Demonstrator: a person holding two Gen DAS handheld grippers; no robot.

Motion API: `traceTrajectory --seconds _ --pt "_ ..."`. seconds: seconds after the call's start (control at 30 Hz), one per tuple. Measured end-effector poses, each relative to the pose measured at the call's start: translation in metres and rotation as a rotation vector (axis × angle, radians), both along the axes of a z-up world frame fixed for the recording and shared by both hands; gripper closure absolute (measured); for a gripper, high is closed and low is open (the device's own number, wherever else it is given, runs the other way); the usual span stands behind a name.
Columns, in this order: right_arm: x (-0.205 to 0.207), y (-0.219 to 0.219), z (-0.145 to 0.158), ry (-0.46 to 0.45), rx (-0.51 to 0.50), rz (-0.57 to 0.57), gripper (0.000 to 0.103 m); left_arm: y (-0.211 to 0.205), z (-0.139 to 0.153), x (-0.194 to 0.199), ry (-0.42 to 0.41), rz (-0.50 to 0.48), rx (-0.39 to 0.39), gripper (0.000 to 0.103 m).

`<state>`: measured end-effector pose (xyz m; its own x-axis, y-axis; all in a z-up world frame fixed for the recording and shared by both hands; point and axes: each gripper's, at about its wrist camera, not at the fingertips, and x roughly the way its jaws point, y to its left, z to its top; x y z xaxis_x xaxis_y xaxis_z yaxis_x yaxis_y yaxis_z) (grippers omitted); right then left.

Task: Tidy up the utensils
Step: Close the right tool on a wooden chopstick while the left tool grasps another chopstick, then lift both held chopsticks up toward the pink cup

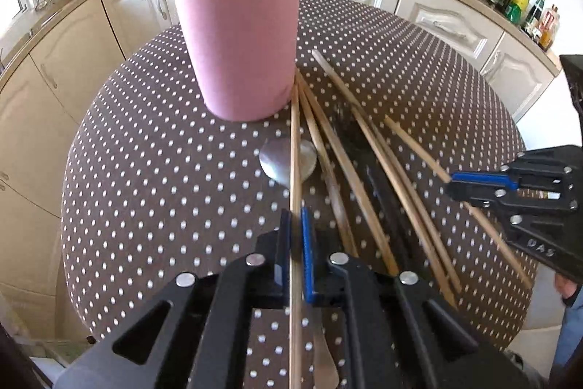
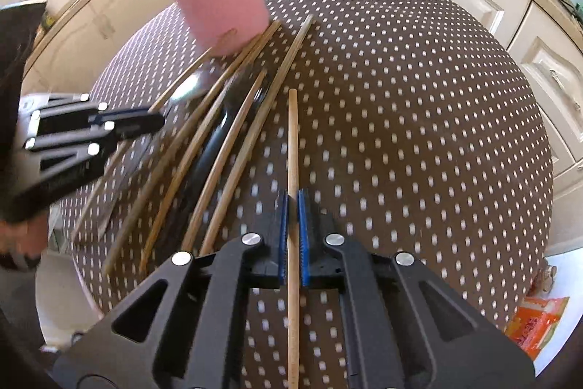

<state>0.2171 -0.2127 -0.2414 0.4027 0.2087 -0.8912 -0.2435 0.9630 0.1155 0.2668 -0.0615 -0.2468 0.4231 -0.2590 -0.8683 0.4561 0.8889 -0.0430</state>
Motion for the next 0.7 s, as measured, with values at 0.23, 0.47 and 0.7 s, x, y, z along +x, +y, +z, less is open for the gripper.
traceTrajectory --seconds 0.23,0.47,0.7 --pt "0.000 0.014 0.000 0.004 -0.024 -0.008 0.096 0.001 -0.006 0.004 -0.004 0.010 0.039 0.077" --pt "0.013 0.011 -0.005 -0.017 0.002 -0.023 0.097 -0.020 -0.001 0.015 -0.011 -0.021 0.027 0.097" --pt "0.002 0.003 -0.003 -0.022 0.057 -0.039 0.097 -0.007 0.000 0.011 -0.003 -0.003 -0.010 0.097"
